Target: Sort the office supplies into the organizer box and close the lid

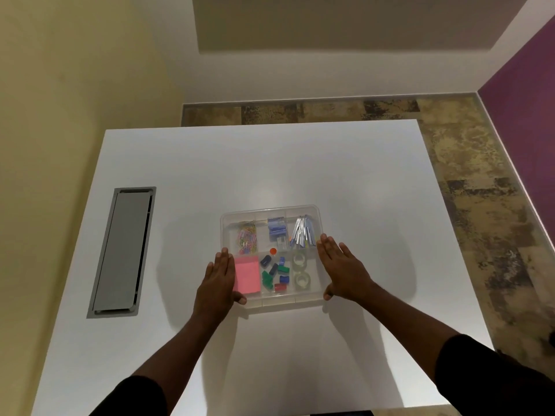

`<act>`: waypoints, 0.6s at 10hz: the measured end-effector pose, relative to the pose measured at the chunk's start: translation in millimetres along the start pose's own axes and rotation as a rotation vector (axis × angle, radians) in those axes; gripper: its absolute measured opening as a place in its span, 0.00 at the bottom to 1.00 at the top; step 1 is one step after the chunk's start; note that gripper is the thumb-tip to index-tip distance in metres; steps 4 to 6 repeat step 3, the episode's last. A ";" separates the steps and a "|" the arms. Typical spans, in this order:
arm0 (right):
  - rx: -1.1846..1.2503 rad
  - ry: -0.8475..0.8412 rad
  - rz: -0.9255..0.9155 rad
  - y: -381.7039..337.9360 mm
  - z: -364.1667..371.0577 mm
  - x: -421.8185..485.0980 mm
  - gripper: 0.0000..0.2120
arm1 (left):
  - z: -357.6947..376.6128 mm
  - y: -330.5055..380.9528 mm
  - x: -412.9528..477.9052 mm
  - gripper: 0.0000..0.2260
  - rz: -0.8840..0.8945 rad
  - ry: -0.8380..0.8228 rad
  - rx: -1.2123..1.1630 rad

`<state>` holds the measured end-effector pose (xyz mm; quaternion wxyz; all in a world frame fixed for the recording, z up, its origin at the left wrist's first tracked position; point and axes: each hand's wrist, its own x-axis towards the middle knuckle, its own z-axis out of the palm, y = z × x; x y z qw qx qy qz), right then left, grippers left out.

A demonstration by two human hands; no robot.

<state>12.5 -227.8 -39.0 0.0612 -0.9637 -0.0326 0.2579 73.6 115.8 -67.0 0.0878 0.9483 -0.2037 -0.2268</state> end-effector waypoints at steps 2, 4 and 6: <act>0.000 -0.020 -0.009 -1.3 -7.8 -9.1 0.70 | -9.1 -2.6 -0.9 0.57 0.003 -0.022 0.007; -0.028 0.052 0.005 -5.7 -11.6 -15.9 0.70 | -11.9 1.0 -11.3 0.55 0.030 0.090 0.067; -0.028 0.052 0.005 -5.7 -11.6 -15.9 0.70 | -11.9 1.0 -11.3 0.55 0.030 0.090 0.067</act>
